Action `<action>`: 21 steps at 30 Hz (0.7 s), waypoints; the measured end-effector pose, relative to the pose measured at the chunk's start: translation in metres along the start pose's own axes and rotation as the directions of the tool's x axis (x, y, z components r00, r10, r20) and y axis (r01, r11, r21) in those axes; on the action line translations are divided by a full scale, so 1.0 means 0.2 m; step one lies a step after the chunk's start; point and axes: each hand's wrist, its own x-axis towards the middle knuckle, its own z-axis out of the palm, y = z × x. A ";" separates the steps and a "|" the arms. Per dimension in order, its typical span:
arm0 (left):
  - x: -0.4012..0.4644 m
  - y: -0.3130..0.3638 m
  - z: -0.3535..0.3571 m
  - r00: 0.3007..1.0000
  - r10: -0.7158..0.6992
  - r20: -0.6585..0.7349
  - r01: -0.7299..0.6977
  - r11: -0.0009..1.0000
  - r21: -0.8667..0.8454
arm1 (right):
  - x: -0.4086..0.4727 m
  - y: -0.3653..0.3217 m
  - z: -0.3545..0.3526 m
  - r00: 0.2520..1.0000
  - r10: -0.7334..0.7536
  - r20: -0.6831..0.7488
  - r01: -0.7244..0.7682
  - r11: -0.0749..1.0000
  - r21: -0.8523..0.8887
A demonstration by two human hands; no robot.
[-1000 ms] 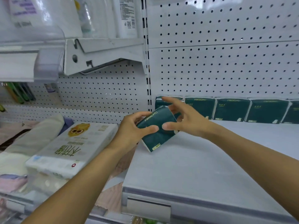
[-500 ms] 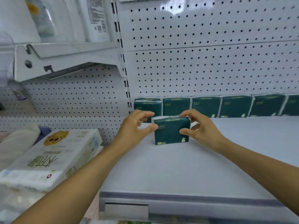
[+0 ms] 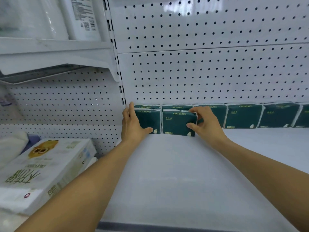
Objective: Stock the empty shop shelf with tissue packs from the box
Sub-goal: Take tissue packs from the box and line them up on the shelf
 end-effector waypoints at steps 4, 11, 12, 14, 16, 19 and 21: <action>0.01 0.01 0.03 0.998 0.048 -0.040 -0.043 0.993 0.113 | 0.03 0.02 0.03 0.997 -0.071 -0.033 0.065 0.986 -0.156; 0.03 0.00 0.07 0.996 0.038 -0.082 -0.022 0.983 0.184 | 0.09 0.04 0.04 0.961 -0.274 -0.031 0.220 0.828 -0.515; 0.03 -0.01 0.07 0.995 0.043 -0.087 -0.027 0.982 0.185 | 0.09 0.05 0.04 0.958 -0.285 -0.026 0.228 0.815 -0.533; 0.04 -0.01 0.08 0.994 0.053 -0.094 -0.035 0.982 0.186 | 0.09 0.05 0.04 0.956 -0.291 -0.016 0.232 0.794 -0.562; 0.04 -0.01 0.08 0.994 0.057 -0.091 -0.038 0.980 0.195 | 0.09 0.05 0.04 0.959 -0.282 -0.004 0.227 0.781 -0.582; 0.03 -0.01 0.06 0.995 0.064 -0.075 -0.044 0.969 0.245 | 0.07 0.03 0.03 0.974 -0.224 0.020 0.192 0.781 -0.595; 0.02 -0.01 0.04 0.997 0.067 -0.049 -0.050 0.954 0.296 | 0.06 -0.01 0.03 0.984 -0.176 0.020 0.152 0.780 -0.608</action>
